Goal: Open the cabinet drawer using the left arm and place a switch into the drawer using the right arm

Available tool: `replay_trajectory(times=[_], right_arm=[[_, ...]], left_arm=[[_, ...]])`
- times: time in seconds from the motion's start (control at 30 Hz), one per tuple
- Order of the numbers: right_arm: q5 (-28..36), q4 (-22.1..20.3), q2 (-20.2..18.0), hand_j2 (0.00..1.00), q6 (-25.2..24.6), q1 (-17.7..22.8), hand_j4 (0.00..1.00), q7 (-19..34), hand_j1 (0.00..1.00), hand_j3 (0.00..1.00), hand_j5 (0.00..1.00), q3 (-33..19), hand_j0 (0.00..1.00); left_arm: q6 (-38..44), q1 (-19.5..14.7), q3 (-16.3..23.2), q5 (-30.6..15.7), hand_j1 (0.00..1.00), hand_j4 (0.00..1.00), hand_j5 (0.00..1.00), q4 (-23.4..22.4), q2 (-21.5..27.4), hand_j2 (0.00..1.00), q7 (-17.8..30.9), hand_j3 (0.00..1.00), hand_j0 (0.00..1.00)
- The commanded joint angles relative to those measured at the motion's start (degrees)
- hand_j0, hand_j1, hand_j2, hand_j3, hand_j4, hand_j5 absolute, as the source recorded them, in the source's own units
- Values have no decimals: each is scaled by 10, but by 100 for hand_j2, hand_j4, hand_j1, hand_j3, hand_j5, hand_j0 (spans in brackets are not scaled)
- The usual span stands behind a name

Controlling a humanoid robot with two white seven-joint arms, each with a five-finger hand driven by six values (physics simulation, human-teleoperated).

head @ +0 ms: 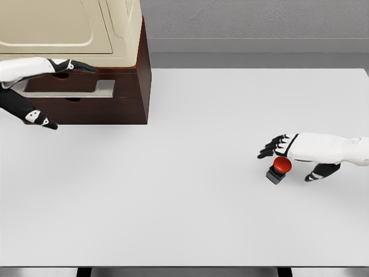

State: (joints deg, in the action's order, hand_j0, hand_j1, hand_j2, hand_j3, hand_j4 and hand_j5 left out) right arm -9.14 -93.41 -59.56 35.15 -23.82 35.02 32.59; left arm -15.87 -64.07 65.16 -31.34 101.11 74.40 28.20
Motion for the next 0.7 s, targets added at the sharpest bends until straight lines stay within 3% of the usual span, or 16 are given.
replay_trajectory(times=[0.0,0.47,0.67], right_arm=[[4,-1,5,100,-1,-1,100,0,100,100,100,1,100],[2,-9,14,100,-1,-4,100,0,100,100,100,5,100],[1,-9,23,94,-1,-6,94,0,94,94,94,14,94]], left_arm=[[42,0,-1,-21,100,100,100,0,-3,100,-2,100,100],[114,6,1,-21,100,100,100,-2,-14,100,-9,100,100],[128,9,8,-26,100,100,100,-7,-14,100,-10,100,100]])
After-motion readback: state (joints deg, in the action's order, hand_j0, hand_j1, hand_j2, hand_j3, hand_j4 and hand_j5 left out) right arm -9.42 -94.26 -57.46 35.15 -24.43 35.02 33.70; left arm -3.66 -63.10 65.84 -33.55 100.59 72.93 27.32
